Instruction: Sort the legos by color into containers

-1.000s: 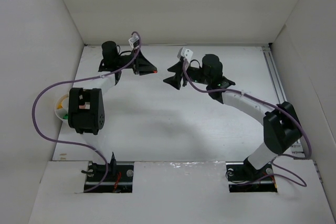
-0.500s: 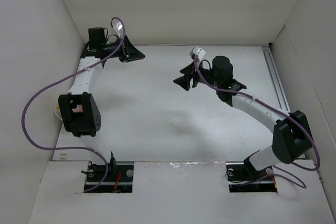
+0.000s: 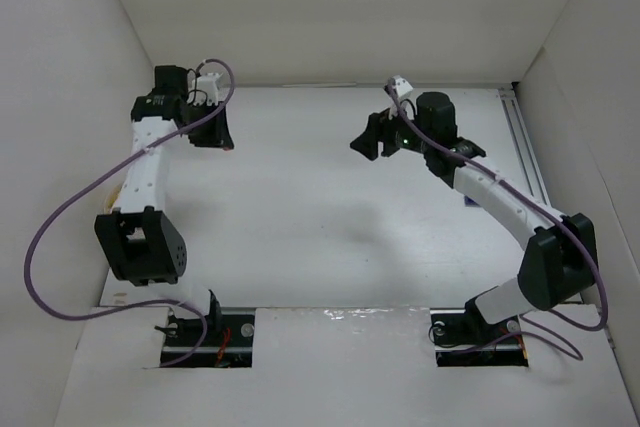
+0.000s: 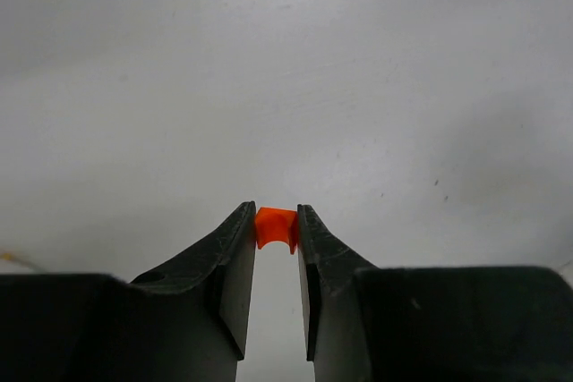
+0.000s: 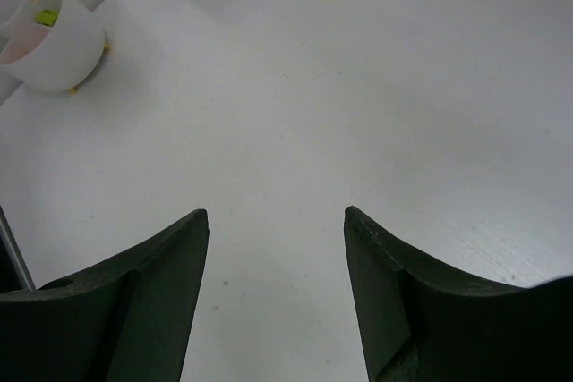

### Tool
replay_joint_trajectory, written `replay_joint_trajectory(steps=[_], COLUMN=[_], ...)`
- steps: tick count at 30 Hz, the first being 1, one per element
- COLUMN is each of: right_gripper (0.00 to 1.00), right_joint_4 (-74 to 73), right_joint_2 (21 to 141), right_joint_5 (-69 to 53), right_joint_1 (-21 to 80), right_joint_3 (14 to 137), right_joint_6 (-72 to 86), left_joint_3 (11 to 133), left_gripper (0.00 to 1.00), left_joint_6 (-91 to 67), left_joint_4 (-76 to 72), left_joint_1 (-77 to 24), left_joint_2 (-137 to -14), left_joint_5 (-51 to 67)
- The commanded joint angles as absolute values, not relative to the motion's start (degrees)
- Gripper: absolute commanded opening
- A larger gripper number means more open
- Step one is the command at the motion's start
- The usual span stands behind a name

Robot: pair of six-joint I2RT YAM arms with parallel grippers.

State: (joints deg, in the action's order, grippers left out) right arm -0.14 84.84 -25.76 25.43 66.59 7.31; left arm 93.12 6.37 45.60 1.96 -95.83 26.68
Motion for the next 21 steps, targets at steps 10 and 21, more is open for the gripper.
replay_joint_trajectory(steps=[10, 21], right_gripper=[0.66, 0.64], right_joint_4=[-14.68, -16.44], right_joint_2=[86.04, 89.38], right_joint_5=[-31.46, -35.51], right_joint_1=[16.52, 14.15], right_joint_3=[72.86, 77.08], right_joint_6=[10.55, 10.55], left_joint_3=[85.18, 79.8], left_gripper=[0.03, 0.03], left_joint_6=[27.95, 32.87], left_joint_4=[64.6, 64.6], left_joint_1=[14.58, 23.28], left_joint_2=[-78.58, -77.69], left_joint_5=[20.77, 12.57])
